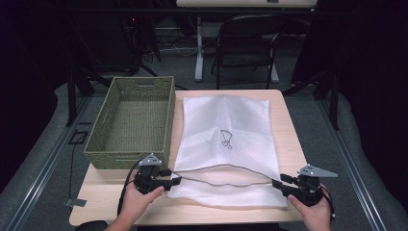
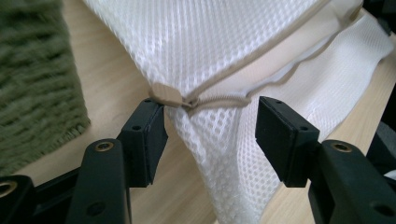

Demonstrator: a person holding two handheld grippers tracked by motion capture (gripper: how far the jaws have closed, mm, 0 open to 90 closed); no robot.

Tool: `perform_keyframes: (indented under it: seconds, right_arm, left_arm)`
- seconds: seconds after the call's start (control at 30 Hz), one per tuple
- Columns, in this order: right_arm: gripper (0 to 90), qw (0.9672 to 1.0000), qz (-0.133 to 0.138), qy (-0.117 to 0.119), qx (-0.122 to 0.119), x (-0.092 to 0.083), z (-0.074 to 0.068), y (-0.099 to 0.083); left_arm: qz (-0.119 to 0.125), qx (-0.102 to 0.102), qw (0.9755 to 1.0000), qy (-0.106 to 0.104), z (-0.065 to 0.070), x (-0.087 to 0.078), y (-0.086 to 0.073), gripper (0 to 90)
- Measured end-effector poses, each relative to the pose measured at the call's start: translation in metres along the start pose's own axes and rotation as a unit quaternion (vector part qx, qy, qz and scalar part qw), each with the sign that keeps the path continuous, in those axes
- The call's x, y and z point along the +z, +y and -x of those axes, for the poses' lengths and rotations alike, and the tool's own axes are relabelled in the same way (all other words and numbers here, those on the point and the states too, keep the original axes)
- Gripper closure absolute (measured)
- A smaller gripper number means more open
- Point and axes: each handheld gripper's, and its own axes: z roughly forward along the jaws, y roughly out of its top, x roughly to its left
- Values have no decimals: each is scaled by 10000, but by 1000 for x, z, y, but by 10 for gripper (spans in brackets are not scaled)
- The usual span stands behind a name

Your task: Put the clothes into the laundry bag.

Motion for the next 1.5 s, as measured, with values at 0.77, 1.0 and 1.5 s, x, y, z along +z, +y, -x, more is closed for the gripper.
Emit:
perform_keyframes:
  seconds: [0.77,1.0,1.5]
  right_arm:
    - [860,9971,14,525,-555,12,-32,57]
    - [869,9967,-12,625,-517,33,-38,58]
    - [850,9970,-153,692,-312,47,-28,43]
  left_arm:
    - [157,345,9988,-312,19,12,62,900]
    - [4,381,9986,-375,19,28,61,900]
    - [-407,420,9978,-302,13,53,39,899]
